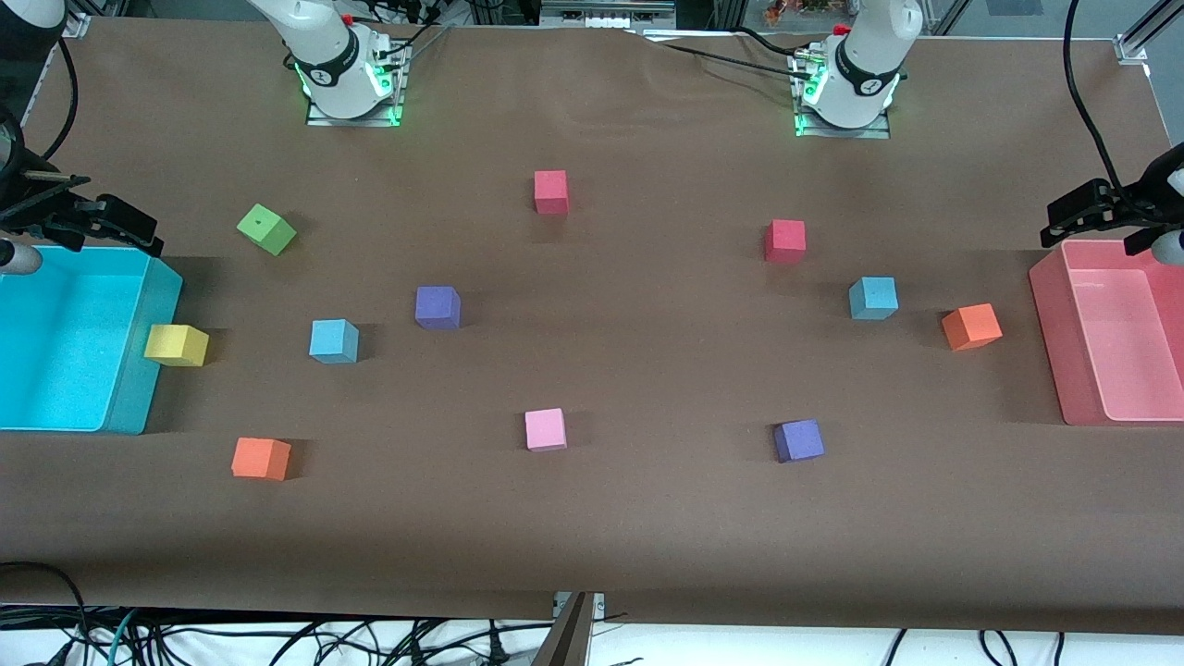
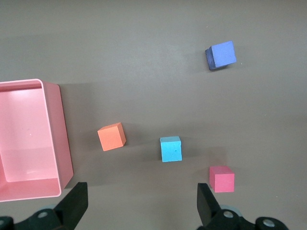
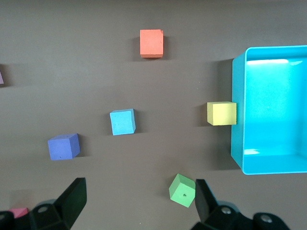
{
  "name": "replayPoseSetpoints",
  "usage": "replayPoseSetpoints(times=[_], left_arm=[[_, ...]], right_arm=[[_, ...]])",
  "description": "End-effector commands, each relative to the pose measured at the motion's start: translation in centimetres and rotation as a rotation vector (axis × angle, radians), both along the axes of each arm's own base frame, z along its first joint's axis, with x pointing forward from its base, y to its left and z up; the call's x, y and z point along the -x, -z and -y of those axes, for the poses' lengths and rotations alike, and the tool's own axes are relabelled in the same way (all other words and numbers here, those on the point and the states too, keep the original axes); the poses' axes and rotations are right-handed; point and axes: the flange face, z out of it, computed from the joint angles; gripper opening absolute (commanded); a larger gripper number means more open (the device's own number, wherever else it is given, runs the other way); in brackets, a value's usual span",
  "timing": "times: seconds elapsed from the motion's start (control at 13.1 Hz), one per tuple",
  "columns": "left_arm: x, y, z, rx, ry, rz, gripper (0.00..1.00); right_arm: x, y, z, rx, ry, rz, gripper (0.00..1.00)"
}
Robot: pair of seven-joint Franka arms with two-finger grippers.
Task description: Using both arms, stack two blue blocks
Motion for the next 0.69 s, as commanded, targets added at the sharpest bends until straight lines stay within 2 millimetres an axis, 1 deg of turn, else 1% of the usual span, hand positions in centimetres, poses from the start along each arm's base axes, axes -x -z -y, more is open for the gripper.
replayPoseSetpoints(times=[0.0, 0.23, 0.61], left_arm=[[-0.25, -0.59, 0.04, -0.002, 0.025, 0.001, 1.00], [-0.21, -0.59, -0.34, -0.007, 0.019, 0.001, 1.00], [-0.22, -0.48, -0.36, -0.016, 0.016, -0.005, 1.00]], right_arm=[[0.38, 0.04, 0.07, -0.014, 0.006, -0.007, 1.00], [0.42, -0.04, 0.07, -0.014, 0.001, -0.006, 1.00], [0.42, -0.04, 0.10, -0.011, -0.004, -0.006, 1.00]])
